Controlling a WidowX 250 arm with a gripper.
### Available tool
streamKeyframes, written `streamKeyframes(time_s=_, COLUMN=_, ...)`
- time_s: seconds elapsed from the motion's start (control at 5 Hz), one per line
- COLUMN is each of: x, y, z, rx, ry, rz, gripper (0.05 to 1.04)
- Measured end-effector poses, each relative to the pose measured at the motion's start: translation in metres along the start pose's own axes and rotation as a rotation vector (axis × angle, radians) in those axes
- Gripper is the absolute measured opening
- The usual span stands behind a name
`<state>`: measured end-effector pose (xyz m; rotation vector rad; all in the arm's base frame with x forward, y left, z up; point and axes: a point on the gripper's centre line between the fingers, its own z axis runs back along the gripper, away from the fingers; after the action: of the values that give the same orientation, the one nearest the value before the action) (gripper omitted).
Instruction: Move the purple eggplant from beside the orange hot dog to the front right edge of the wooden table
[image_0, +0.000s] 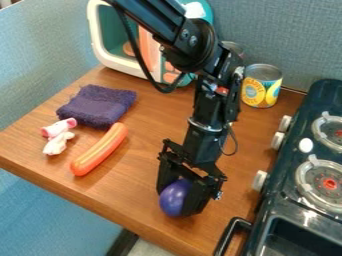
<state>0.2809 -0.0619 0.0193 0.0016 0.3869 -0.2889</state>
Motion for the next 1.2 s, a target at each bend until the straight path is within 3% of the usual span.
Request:
streamKeyframes(time_s=0.4, x=0.003, y=0.0, z=-0.004, rx=-0.004, ry=0.01, rz=0.038, gripper=0.871)
streamKeyframes(time_s=0.6, x=0.0, y=0.005, z=-0.002, rx=-0.03, ry=-0.018, rz=0.098, gripper=1.004)
streamKeyframes(time_s=0.8, x=-0.008, y=0.014, z=0.016, rx=-0.05, ry=-0.079, rz=0.129, gripper=1.002)
streamKeyframes(time_s=1.2, x=-0.019, y=0.018, z=0.041, rx=-0.044, ry=-0.136, rz=0.142, gripper=1.001)
